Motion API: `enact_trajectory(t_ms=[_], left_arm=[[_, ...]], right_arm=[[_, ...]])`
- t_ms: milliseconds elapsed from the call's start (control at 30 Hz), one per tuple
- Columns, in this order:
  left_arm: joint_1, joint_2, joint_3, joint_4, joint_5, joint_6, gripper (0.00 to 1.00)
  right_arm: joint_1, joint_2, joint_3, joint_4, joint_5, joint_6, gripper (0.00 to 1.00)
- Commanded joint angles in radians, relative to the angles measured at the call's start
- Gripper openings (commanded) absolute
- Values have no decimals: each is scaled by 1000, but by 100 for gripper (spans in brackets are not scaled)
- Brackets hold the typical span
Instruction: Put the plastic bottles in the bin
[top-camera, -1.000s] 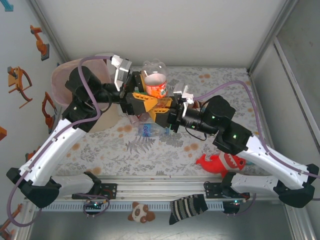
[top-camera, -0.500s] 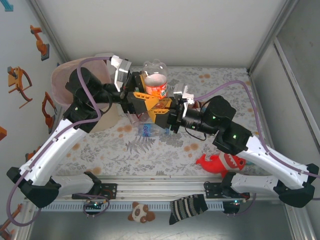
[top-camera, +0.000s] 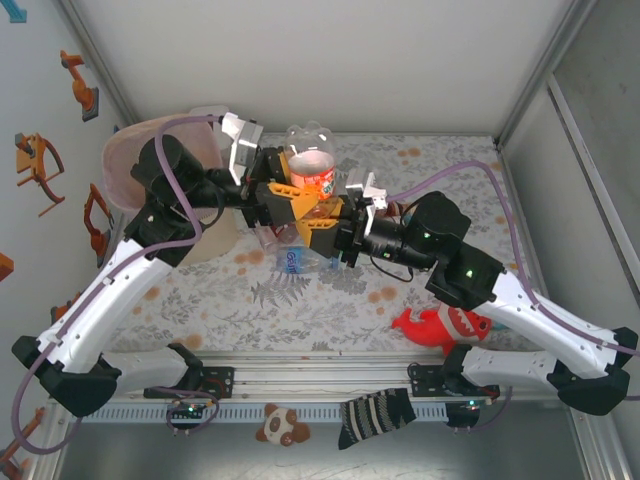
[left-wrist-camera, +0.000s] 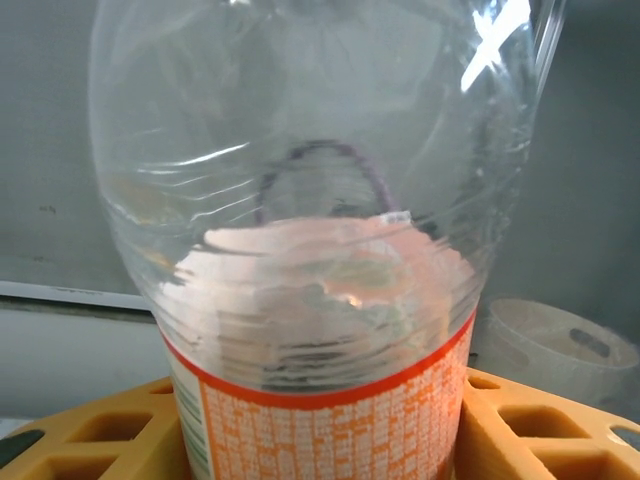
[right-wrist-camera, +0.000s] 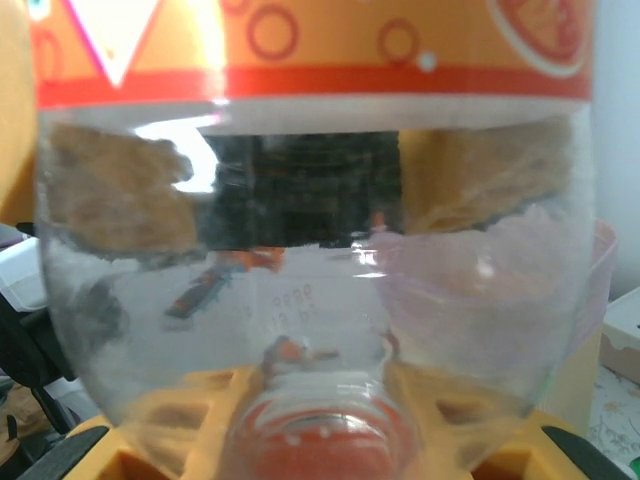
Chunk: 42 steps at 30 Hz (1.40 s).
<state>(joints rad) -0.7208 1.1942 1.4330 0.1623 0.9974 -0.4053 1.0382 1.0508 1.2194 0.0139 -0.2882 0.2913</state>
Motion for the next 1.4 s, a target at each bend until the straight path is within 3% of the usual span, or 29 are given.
enact_trajectory(t_ms=[0,300,433,600,767,900,1133,1367], left_arm=[[-11,-36,18,-60,-17,93,50],[16,-55,46,-230,-128,180,48],[53,-67,66,-310,-215,197,48],[120,-86,114,-490,-411,247,47],[179,-77,196,-706,-718,315,46],[261,-42,278,-859,-876,330,47],[509,29,353,-1003,-898,341,47],[702,138,363,-1056,-869,319,47]], right_arm=[[0,-29,-1,-21,77,5,35],[0,-109,-48,-97,138,-3,54],[0,-142,-57,-136,171,-12,56],[0,-172,-63,-165,206,-28,57],[0,-176,-60,-178,218,-37,57],[0,-170,-57,-185,216,-40,57],[0,-164,-54,-194,219,-44,57],[0,-145,-31,-223,213,-64,57]])
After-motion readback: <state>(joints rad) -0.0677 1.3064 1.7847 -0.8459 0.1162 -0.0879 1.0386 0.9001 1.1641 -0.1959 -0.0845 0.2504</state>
